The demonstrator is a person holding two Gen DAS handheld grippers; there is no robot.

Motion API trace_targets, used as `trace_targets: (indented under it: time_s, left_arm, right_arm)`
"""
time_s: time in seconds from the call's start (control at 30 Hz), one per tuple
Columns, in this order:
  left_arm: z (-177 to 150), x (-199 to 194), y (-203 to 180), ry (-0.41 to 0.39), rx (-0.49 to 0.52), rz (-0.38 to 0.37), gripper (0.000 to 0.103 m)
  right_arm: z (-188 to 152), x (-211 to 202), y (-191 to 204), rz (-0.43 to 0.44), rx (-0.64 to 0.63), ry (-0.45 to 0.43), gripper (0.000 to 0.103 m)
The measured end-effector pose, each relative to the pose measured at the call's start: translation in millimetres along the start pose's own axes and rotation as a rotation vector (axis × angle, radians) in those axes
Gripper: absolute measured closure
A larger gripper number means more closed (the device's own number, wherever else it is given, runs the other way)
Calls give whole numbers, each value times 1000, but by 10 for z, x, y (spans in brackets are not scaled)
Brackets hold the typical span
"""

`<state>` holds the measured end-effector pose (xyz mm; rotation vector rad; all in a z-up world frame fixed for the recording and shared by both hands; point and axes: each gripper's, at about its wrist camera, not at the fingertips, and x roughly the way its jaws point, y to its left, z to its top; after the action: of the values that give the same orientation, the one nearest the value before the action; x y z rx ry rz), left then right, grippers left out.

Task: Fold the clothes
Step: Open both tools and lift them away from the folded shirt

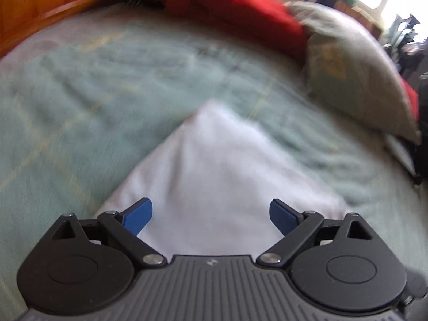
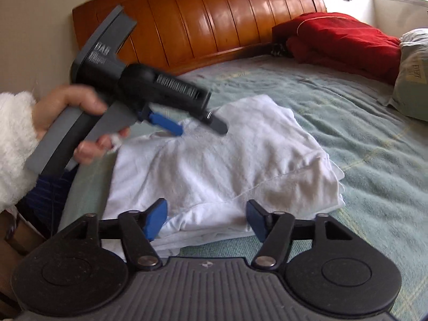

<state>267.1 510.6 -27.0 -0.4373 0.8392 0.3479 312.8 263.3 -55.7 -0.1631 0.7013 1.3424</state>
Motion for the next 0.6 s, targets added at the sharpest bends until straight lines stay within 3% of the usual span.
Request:
trace_targets:
  time_s: [0.13,0.27,0.4,0.6]
  left_arm:
    - [234,295,-106,12,-30,-71,8]
    - [290,610,-68,-11,-93,-52,8]
    - [323,535,-206,-11,-77,-30,8]
    - [177,412,-462,15,-26,-194,7]
  right_arm:
    - [16,-16,-72,23,32,-5,31]
    - [27,-111,-183,40,84,-27,30]
    - [46,-204,-272,43,123,-54,27]
    - [65,-267,-289,61,138,-64,21]
